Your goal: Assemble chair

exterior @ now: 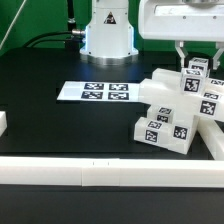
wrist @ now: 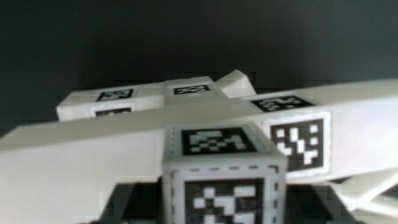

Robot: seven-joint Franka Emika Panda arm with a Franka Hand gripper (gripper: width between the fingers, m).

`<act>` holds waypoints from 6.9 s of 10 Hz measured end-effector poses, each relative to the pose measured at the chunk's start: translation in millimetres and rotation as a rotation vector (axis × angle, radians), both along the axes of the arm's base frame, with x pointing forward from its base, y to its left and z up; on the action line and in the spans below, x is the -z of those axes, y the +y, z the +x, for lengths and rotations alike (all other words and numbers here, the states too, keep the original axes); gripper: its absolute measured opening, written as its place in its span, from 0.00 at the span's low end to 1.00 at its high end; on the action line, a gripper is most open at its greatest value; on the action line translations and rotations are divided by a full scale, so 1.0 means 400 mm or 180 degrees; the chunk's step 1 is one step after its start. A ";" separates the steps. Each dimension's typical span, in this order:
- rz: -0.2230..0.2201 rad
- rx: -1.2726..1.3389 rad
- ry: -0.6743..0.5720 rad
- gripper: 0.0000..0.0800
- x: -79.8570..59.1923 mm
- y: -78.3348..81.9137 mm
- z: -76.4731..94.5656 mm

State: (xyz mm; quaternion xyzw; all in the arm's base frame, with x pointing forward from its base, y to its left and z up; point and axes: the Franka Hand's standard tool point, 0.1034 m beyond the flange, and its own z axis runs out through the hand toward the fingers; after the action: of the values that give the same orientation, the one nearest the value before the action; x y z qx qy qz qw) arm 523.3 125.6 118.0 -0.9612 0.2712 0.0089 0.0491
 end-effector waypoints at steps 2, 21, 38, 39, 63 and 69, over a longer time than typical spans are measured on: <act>0.0023 0.0422 0.0038 0.35 0.000 0.002 0.001; 0.0178 0.0453 -0.0102 0.81 0.001 -0.001 -0.007; -0.0194 -0.2311 -0.0324 0.36 0.006 -0.011 -0.008; -0.0174 -0.1948 -0.0302 0.36 0.005 -0.011 -0.008; 0.0116 0.0670 -0.0210 0.81 0.010 0.009 -0.020; -0.0022 -0.1160 -0.0406 0.81 0.007 -0.004 -0.010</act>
Offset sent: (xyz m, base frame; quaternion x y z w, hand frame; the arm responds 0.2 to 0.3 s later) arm 0.0000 0.0000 0.0000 0.0000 0.0000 0.1296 0.9916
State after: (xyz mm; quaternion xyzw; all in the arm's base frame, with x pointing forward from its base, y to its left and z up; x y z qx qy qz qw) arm 519.4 124.0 115.4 -0.9932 0.0891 -0.0442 0.0603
